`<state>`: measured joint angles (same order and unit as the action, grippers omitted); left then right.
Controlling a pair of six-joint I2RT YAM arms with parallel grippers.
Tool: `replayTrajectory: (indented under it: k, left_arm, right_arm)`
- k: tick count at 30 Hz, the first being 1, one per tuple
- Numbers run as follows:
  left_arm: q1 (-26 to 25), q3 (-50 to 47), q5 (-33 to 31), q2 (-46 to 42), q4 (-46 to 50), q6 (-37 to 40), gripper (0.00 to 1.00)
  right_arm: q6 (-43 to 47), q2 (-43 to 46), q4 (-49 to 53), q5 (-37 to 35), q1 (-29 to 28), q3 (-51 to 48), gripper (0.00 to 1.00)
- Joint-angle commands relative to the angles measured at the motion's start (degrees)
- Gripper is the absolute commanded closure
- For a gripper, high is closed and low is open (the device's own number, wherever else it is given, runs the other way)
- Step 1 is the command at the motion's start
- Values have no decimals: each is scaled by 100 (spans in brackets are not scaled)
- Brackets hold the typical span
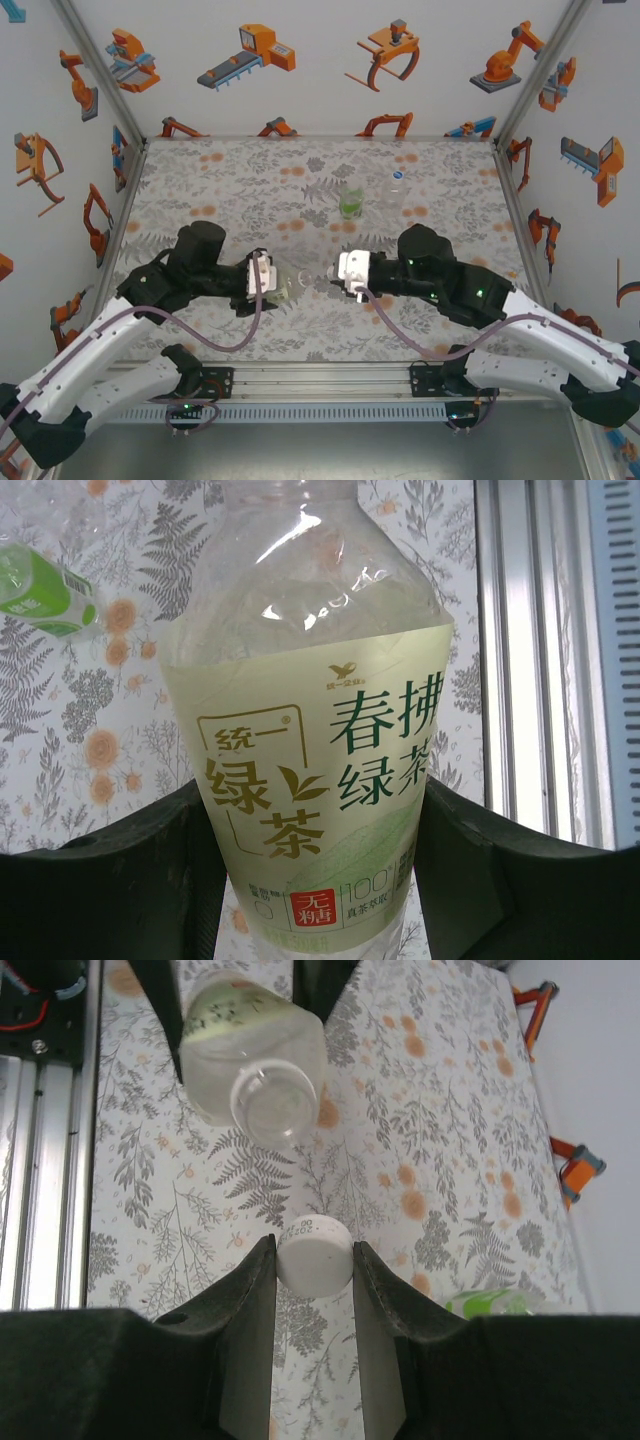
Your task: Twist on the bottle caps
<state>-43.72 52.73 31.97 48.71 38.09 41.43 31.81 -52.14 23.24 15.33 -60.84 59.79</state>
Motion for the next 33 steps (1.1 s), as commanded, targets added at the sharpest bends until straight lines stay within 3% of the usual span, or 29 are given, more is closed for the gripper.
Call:
replayTrajectory:
  k: [1,8,33]
  left_arm:
    - [-247,244,-559,136,373,328,100]
    - [-529,228,-657,196,362,256,100]
    - [-786,325,-272,290,-41,233,100]
  right_arm:
    - [576,-9,242,724,-14,314,100]
    - [590,-161,242,1311,-61,439,100]
    - [449,-244,-294,1236,-244,-71,100]
